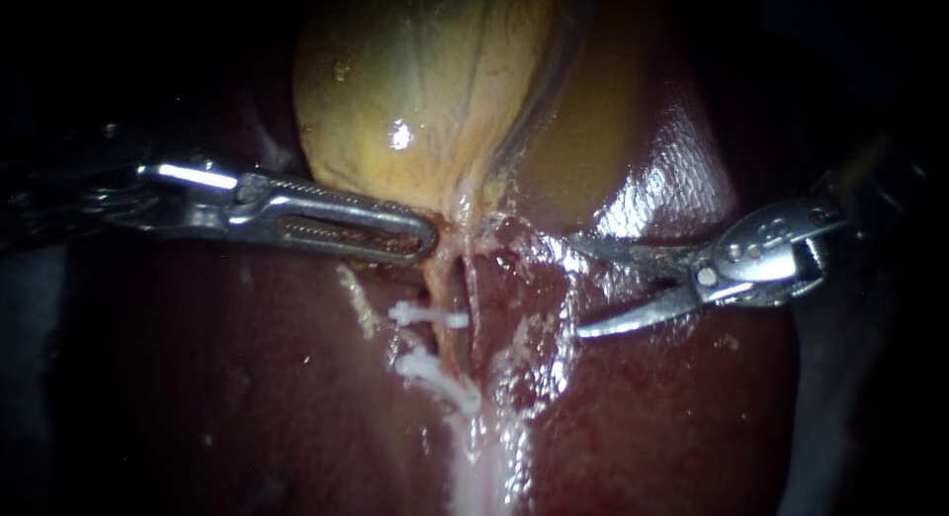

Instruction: Go to the cutting position left tube

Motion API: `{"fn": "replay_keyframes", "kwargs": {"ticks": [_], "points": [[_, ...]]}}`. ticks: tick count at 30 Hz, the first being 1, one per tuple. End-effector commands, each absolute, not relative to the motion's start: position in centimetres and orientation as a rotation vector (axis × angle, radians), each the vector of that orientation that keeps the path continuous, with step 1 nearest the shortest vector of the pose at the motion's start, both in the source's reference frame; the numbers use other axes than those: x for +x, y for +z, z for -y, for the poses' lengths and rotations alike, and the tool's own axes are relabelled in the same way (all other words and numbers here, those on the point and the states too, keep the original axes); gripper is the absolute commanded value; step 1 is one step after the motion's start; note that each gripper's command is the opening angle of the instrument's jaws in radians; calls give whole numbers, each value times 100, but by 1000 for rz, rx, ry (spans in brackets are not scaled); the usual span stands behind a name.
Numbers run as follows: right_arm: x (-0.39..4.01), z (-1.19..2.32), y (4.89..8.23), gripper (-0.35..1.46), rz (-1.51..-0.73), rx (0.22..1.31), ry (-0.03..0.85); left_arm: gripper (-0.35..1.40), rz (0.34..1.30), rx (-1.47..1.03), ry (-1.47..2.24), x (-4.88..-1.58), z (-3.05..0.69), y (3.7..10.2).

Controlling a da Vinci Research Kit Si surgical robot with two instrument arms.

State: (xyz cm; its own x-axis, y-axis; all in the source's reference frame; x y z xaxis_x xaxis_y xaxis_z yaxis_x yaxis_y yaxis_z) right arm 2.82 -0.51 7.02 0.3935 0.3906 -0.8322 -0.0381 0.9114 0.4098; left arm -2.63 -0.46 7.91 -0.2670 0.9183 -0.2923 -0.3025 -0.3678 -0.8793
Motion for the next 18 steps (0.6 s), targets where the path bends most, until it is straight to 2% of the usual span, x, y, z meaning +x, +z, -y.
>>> {"fn": "replay_keyframes", "kwargs": {"ticks": [1, 6, 18], "points": [[281, 51, 702, 143, -1140, 351, 279, -35, 902, -1062, 1769, -263, 46, 791], [281, 51, 702, 143, -1140, 351, 279, -35, 905, -1062, 1769, -260, 45, 788], [281, 51, 702, 143, -1139, 354, 284, -35, 899, -1068, 1744, -220, 29, 743]]}}
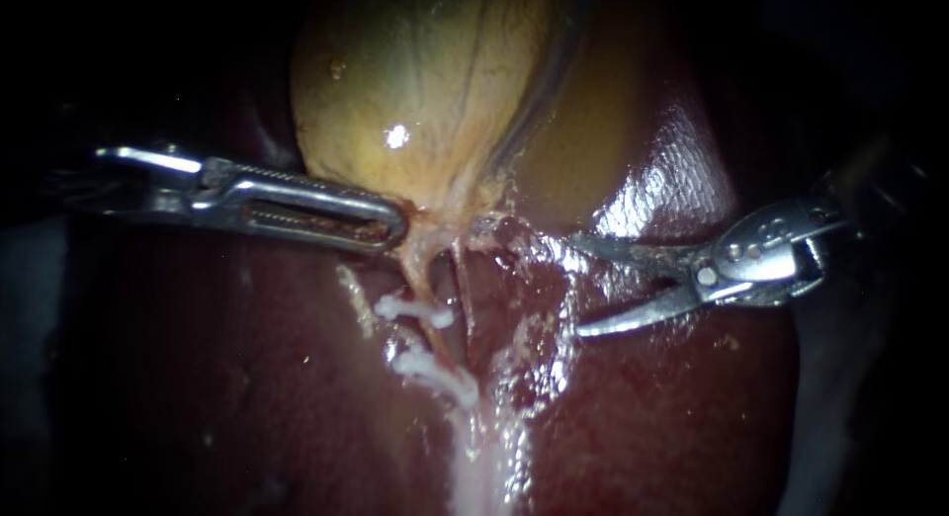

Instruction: Go to the cutting position left tube

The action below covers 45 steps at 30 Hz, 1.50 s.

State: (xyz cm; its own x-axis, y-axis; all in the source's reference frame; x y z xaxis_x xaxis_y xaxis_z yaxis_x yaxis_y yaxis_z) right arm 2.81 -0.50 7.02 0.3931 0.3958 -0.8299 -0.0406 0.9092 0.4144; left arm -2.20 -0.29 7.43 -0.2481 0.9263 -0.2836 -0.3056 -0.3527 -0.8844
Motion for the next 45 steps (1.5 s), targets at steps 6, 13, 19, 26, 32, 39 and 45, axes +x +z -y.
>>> {"fn": "replay_keyframes", "kwargs": {"ticks": [6, 13, 19, 26, 32, 39, 45], "points": [[282, 51, 702, 143, -1139, 354, 285, -35, 897, -1070, 1726, -206, 28, 724], [282, 51, 702, 143, -1140, 356, 283, -35, 891, -1075, 1726, -203, 27, 717], [283, 52, 703, 143, -1141, 361, 287, -35, 891, -1075, 1726, -202, 27, 717], [292, 58, 707, 143, -1138, 372, 281, -35, 891, -1075, 1727, -202, 28, 719], [311, 71, 716, 143, -1133, 389, 281, -35, 890, -1075, 1727, -202, 27, 721], [334, 82, 725, 143, -1126, 406, 275, -35, 889, -1075, 1727, -202, 27, 721], [355, 93, 734, 143, -1120, 424, 267, -35, 889, -1075, 1727, -203, 27, 722]]}}
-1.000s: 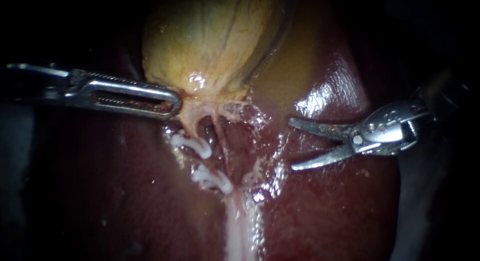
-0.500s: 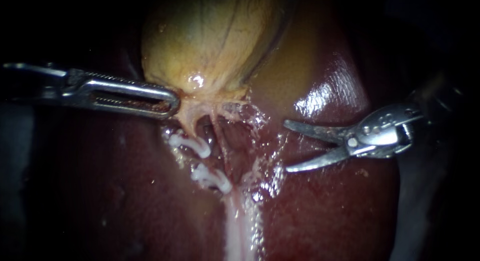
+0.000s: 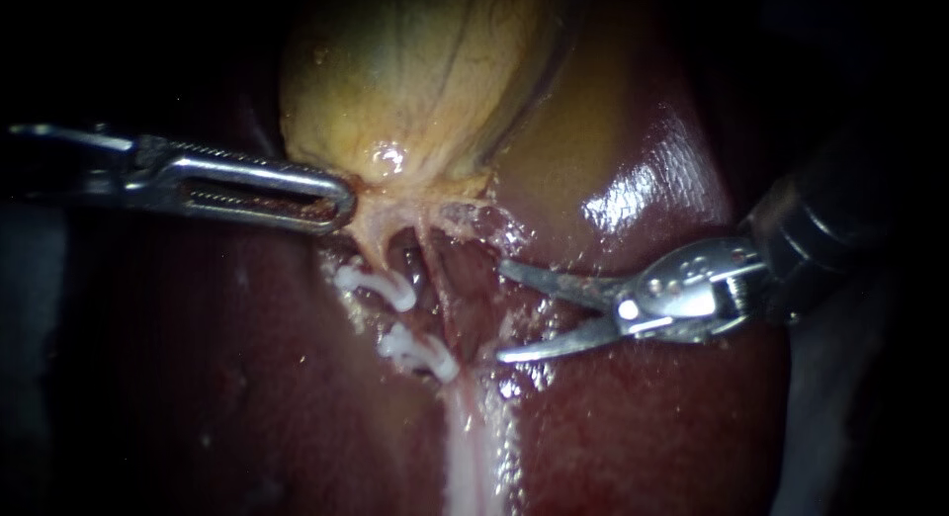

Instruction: Go to the cutting position left tube

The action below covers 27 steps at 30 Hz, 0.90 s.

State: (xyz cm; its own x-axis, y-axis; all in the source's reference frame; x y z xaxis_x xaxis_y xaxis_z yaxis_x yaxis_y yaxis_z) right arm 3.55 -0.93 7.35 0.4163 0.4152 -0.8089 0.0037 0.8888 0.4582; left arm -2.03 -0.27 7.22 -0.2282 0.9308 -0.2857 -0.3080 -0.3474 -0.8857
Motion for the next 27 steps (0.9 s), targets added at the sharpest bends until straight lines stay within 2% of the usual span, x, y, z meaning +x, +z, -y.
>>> {"fn": "replay_keyframes", "kwargs": {"ticks": [1, 27], "points": [[358, 95, 736, 143, -1118, 430, 269, -35, 889, -1075, 1727, -203, 27, 722], [402, 119, 774, 143, -1100, 486, 269, -35, 887, -1075, 1726, -206, 27, 722]]}}
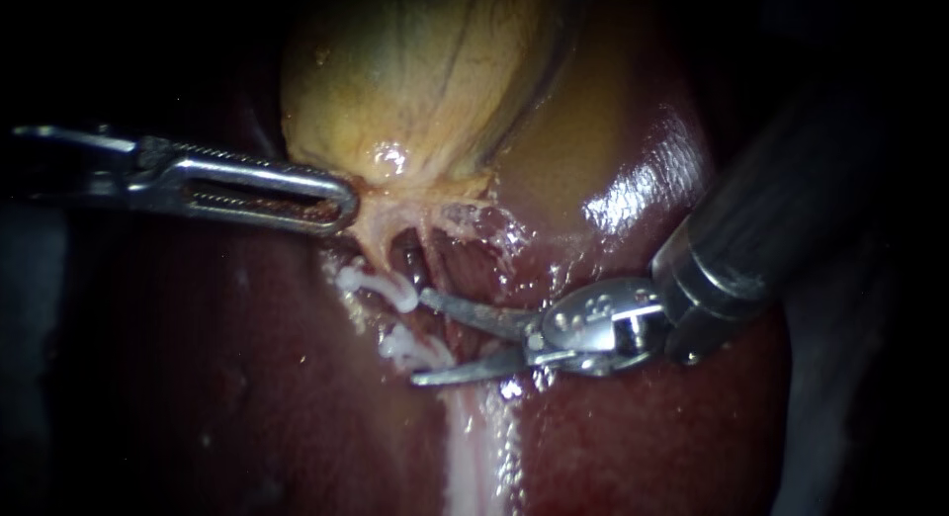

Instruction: Go to the cutting position left tube

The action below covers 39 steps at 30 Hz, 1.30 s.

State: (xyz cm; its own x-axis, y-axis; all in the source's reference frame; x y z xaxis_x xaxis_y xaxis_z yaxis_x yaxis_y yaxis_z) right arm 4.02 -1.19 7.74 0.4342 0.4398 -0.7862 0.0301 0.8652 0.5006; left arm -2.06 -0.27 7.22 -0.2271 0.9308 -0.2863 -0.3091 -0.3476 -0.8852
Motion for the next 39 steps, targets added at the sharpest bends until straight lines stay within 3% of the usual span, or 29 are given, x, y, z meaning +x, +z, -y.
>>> {"fn": "replay_keyframes", "kwargs": {"ticks": [1, 39], "points": [[404, 120, 775, 143, -1101, 485, 268, -35, 886, -1075, 1726, -206, 28, 723], [453, 114, 789, 143, -1104, 637, 291, -35, 874, -1074, 1724, -225, 20, 742]]}}
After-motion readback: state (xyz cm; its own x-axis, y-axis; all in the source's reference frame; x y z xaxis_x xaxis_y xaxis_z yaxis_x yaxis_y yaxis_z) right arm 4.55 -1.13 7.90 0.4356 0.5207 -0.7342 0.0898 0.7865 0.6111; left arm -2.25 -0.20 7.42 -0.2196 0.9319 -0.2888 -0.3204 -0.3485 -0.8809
